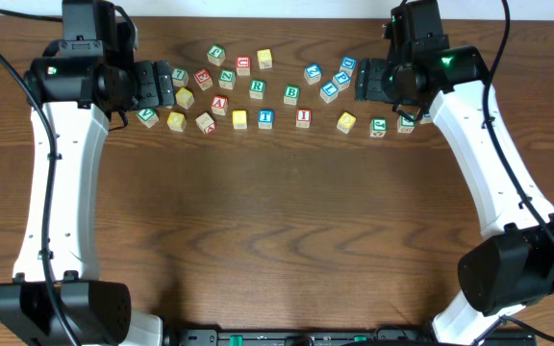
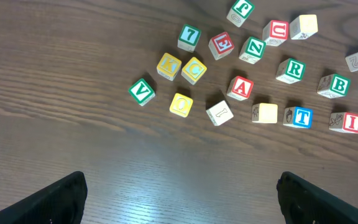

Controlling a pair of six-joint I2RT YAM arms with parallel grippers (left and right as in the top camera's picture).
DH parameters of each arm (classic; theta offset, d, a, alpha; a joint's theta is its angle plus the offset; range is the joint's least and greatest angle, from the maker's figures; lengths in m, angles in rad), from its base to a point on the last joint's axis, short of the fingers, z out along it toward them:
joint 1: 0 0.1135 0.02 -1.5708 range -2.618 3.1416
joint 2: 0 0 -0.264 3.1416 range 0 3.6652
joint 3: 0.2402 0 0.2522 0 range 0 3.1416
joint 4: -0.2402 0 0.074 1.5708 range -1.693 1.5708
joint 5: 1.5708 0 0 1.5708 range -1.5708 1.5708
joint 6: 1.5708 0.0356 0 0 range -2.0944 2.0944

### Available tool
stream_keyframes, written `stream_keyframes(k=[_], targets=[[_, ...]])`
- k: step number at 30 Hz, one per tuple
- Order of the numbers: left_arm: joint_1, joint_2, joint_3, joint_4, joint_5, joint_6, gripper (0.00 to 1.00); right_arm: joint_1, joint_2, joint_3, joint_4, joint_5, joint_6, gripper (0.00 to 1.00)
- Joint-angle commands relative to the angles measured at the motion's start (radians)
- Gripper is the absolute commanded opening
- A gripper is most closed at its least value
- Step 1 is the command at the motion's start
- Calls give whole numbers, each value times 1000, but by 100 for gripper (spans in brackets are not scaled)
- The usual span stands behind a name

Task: Spell out ROBOT
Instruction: 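Raise both arms and move grippers over the block cluster, then lower the left gripper toward the green R block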

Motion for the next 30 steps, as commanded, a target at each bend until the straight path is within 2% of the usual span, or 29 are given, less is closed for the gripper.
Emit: stream_keyframes(k=[1,9,19,21,30], targets=[[-6,8,-8,1,-12,-5,96,7,26,6,-2,9,37,78],[-87,53,-8,52,-13,-16,96,8,39,6,-3,6,37,79],[-167,159,-8,150,-13,-127,95,8,39,6,-12,7,36,83],[-185,174,-8,178,-13,-149,92,8,39,6,-13,7,36,83],[-246,242,-8,248,-13,-190,91,9,39,6,-26,6,35,93]])
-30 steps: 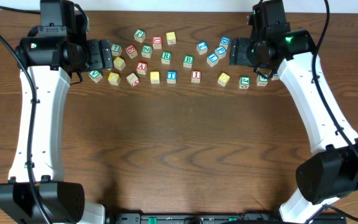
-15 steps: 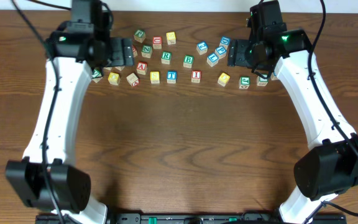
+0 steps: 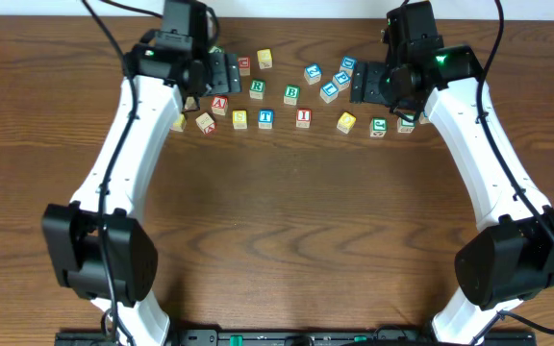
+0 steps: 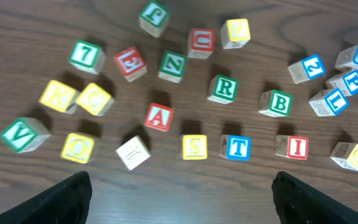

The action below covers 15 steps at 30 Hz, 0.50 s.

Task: Spell out ROBOT
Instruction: 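Lower the left gripper toward the green R block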

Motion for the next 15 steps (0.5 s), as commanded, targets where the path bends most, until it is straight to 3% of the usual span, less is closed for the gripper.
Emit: stream_keyframes(k=[1,3,15], targets=[[-20,31,-6,5,-10,-24,91,7,11,6,-7,5,7,94],[-31,39,-6,6,-10,-25,90,7,11,6,-8,5,7,99],[-80,69,-6,37,-10,-77,88,7,11,6,-9,5,8,99]])
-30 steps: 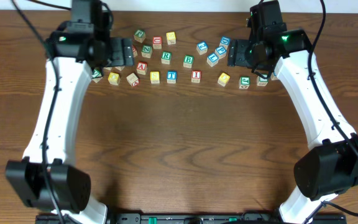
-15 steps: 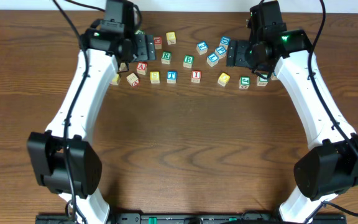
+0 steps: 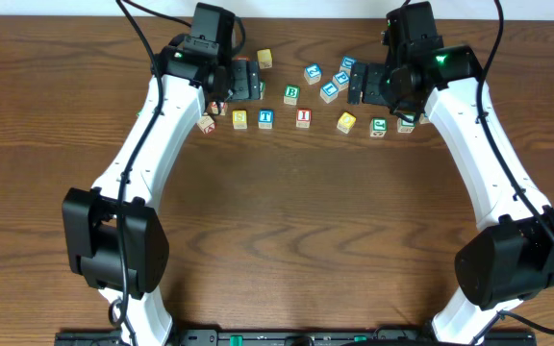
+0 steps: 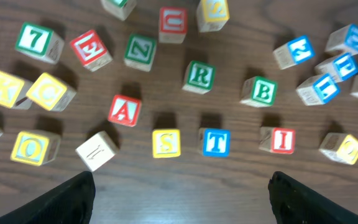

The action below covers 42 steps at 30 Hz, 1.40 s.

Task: Spell out ROBOT
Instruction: 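Lower the left gripper toward the green R block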

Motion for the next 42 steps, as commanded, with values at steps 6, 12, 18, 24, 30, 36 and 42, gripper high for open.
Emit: stream_keyframes(k=[6,12,18,24,30,36,42], targets=[[-25,19,-5,93,-9,-54,88,7,11,6,-13,5,8,99],[-24,40,41,111,-10,-29,87,7,11,6,-43,5,8,99],[-24,163,222,13,-10,21,87,7,11,6,-63,5,8,99],[-24,309,409,-104,-9,53,86,7,11,6,-63,5,8,99],[-25,352,410,-106,-9,61,84,7,11,6,-63,5,8,99],[-25,372,409,-98,-10,90,85,7,11,6,-63,5,8,99],[-25,406,407,-53,-10,90,85,7,11,6,-63,5,8,99]])
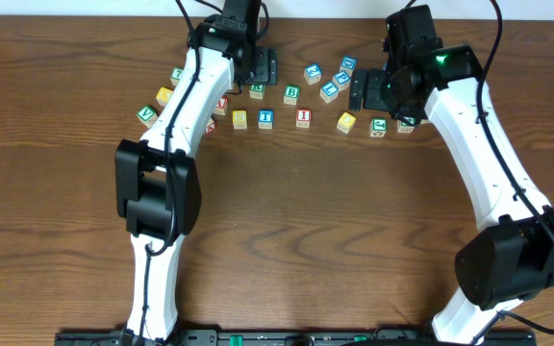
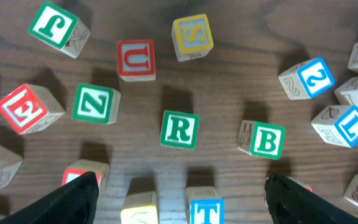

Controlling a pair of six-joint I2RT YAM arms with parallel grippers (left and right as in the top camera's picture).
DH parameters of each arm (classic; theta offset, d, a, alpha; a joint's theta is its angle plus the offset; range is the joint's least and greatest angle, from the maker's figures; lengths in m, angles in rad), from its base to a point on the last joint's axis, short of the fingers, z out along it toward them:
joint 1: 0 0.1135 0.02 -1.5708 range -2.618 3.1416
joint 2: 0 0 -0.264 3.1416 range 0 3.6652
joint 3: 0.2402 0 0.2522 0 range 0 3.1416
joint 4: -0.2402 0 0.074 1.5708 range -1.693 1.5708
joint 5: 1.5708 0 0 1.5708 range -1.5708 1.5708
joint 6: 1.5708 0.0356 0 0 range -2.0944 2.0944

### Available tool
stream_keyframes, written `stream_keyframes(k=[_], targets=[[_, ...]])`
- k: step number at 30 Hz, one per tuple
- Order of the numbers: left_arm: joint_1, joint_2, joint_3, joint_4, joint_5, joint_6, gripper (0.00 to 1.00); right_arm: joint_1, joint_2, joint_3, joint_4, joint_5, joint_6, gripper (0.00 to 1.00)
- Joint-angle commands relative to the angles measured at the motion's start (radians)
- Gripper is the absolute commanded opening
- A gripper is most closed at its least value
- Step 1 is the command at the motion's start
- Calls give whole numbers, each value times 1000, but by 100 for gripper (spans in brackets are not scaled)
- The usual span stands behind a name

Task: Spell out ROBOT
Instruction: 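Lower the left gripper toward the green R block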

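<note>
Lettered wooden blocks lie scattered along the table's far side. The left wrist view has a green R [image 2: 179,130] in the middle, a green B [image 2: 263,139] to its right and a blue T [image 2: 205,210] at the bottom edge. My left gripper [image 1: 261,67] hovers over the R [image 1: 257,87], open wide with nothing between its fingers [image 2: 79,196]. My right gripper [image 1: 358,90] stands by the blue blocks at the right, its fingers spread and empty. A yellow O does not show.
Around the R lie a red U [image 2: 135,60], yellow S [image 2: 192,36], green Z [image 2: 95,103], red E [image 2: 27,109], green J [image 2: 58,25] and blue 2 [image 2: 308,78]. A red I [image 1: 303,117] and green V [image 1: 146,115] sit in the front row.
My left gripper has moved right and farther back, and the R block now sits larger and central in its wrist view. The right arm is where it was.
My left gripper hung open at the left end of the blocks, beside the V. It was then farther right, over the A and Z, and then close to the R. Now it is above the R. No block has moved.
</note>
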Motion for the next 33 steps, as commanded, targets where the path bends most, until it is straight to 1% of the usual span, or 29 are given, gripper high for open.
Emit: stream_keyframes(k=[1,8,14,16,19,33], targets=[[-2,40,26,19,-10,24,85,7,11,6,-2,5,8,99],[-2,75,26,50,-10,24,81,7,11,6,-3,5,8,99],[-3,111,26,110,-11,25,81,7,11,6,-2,5,8,99],[-3,112,26,121,-31,24,80,7,11,6,-2,5,8,99],[-3,112,26,127,-62,30,80,7,11,6,-2,5,8,99],[-3,170,26,134,-61,36,80,7,11,6,-1,5,8,99]])
